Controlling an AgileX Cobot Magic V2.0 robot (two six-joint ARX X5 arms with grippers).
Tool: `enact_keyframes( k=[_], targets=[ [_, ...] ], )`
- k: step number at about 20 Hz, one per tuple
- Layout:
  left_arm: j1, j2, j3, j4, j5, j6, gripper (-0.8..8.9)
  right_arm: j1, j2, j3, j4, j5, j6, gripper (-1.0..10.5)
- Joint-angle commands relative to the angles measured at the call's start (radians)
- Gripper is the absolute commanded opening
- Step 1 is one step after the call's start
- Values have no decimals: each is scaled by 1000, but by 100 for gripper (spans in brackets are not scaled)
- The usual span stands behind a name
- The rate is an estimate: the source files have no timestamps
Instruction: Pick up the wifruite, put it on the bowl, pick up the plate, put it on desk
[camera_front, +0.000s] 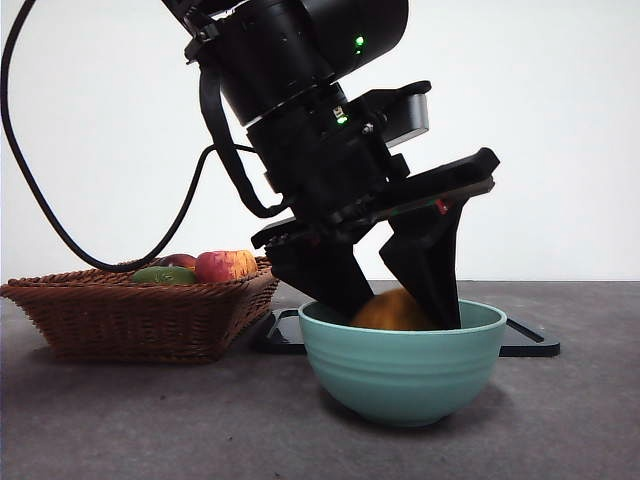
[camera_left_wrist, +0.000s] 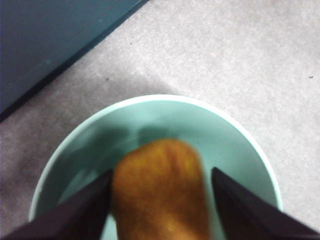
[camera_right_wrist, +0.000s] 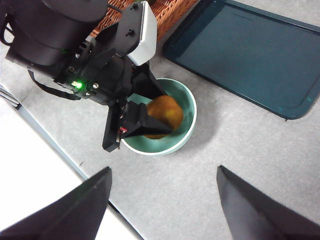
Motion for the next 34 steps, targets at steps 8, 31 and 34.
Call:
enact_keyframes(
  k=[8, 31, 34],
  targets=[
    [-10, -50, 18, 9, -3, -3, 383, 5, 8, 19, 6, 1, 11, 337],
    [359, -871, -111, -378, 108, 39, 372, 5, 8, 19, 7, 2, 11, 337],
    [359, -909, -206, -384, 296, 85, 371, 5, 8, 19, 7, 1, 11, 337]
  ],
)
